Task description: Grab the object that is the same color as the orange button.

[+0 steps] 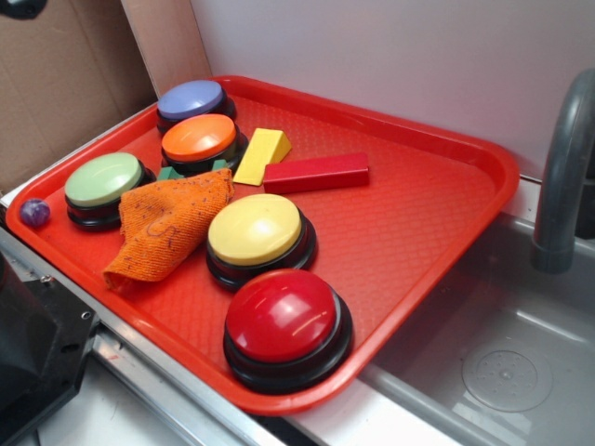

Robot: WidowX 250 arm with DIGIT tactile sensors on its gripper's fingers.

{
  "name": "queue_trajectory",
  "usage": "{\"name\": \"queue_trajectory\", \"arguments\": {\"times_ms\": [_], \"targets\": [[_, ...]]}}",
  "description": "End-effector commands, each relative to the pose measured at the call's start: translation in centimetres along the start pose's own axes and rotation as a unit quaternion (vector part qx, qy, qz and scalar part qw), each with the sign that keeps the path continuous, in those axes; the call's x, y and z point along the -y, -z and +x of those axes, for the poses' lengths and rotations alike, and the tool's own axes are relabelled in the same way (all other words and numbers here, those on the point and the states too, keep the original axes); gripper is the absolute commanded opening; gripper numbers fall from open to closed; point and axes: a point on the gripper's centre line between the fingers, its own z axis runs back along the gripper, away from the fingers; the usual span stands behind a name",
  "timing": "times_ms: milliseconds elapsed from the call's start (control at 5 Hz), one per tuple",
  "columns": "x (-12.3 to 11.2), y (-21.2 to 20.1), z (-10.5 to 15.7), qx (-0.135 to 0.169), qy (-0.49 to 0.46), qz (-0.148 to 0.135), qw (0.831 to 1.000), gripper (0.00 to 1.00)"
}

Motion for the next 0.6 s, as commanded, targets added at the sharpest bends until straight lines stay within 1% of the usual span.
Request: {"name": "queue_trajectory", "arguments": {"times_ms": [0,200,400], "targets": [[0.0,0.0,0.0,0.0,0.0,0.0,1.0,1.0],[-1.0,0.7,0.7,-0.007,-0.068,0.002,0.998,1.0],[-1.5,1.9,1.2,-0.011,-0.118,0.003,0.993,1.0]]}}
